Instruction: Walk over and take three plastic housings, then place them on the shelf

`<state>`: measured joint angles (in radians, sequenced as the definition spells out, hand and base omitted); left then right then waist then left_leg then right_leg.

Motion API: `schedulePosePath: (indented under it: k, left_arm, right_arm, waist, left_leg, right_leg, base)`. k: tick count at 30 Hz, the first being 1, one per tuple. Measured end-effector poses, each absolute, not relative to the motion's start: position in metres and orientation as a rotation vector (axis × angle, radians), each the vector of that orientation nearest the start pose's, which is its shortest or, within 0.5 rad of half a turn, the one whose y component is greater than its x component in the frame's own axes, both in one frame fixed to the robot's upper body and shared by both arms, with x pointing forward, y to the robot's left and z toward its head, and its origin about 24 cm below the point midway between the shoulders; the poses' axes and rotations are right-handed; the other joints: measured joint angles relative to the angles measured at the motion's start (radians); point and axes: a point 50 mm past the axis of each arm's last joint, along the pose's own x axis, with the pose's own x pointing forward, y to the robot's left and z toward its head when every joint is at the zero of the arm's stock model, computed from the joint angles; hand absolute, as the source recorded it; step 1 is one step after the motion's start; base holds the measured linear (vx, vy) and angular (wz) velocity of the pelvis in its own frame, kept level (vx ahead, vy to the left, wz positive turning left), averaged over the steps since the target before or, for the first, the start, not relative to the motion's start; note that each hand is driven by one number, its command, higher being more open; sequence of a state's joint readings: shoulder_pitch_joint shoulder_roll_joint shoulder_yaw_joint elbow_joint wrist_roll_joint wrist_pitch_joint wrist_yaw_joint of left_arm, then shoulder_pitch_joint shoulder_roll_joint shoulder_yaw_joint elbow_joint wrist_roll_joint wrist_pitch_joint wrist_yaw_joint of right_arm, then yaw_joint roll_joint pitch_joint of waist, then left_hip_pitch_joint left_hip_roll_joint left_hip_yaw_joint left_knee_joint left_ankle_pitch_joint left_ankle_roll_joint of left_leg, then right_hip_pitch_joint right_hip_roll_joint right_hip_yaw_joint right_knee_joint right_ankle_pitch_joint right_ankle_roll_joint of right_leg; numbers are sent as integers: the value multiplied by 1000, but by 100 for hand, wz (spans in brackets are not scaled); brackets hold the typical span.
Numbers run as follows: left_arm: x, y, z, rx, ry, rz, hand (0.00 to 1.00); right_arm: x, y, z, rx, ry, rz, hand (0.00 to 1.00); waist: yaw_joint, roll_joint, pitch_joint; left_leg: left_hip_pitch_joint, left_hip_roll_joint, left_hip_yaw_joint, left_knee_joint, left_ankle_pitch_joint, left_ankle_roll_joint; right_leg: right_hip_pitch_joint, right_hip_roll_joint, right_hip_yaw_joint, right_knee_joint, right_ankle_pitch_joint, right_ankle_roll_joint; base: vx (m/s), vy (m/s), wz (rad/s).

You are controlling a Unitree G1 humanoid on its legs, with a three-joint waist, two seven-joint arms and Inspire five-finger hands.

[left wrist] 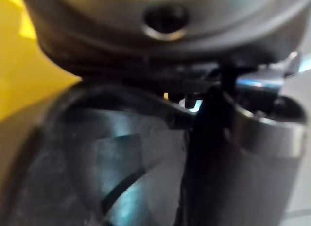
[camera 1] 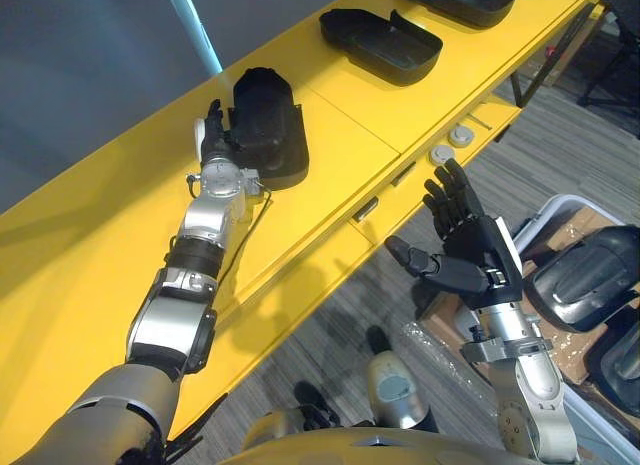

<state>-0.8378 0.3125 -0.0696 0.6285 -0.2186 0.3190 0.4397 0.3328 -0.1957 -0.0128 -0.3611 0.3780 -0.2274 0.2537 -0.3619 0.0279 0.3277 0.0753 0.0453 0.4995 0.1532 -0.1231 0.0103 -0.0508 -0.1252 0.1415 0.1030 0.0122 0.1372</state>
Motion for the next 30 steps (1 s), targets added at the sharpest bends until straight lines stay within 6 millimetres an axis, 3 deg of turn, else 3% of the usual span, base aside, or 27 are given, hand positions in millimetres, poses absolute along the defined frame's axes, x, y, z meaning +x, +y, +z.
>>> schedulePosePath:
  k: [4,14,18,20,22,24,26,30]
  left_arm:
    - [393,193,152,178,101,432,100]
    - [394,200,162,17,33,396,100]
    - [387,206,192,-58,-147,424,100]
    - [378,206,219,-106,-312,412,100]
    - [367,208,229,-134,-421,402,100]
    - [353,213,224,-147,-488,403,100]
    - [336,216,205,-183,-505,416,100]
    - [278,208,154,-288,-485,417,100]
  right_arm:
    - [182,-183,83,137,-291,203,100]
    - [179,-181,86,110,-336,228,100]
    - [178,-182,94,57,-412,210,100]
    - [180,-183,102,57,-474,171,100]
    - [185,-183,109,41,-522,141,100]
    - [191,-183,118,37,-570,132,100]
    - [198,-184,126,22,-606,133,100]
    - [220,-183,136,36,-639,132,100]
  waist:
    - [-4,-2,1]
    - [3,-1,1]
    - [9,1,-1]
    - [37,6,-3]
    - [51,17,-13]
    - [70,40,-33]
    - [97,62,-68]
    - [175,47,-106]
  left_leg:
    - [-1,1,3,0,0,0]
    - [5,2,-3,1,0,0]
    - [6,1,-24,2,3,1]
    - [10,1,-40,0,6,1]
    - [12,-3,-61,-4,9,2]
    - [15,-5,-75,-11,12,1]
    - [22,-12,-105,-34,26,0]
    - [37,-20,-180,-59,51,-4]
  right_leg:
    - [1,2,2,-2,8,-1]
    - [25,0,-5,-28,24,-3]
    - [42,-3,-26,-38,29,-3]
    - [59,-5,-44,-44,28,-3]
    - [76,-10,-67,-54,28,-3]
    - [88,-13,-85,-60,28,-3]
    - [109,-18,-118,-76,28,-3]
    - [169,-25,-203,-104,28,-3]
  base:
    - [3,0,-1]
    - [-2,0,1]
    - [-13,-7,14]
    - [-16,-9,21]
    - [-14,-4,30]
    - [7,-2,27]
    - [25,-9,39]
    - [11,-29,52]
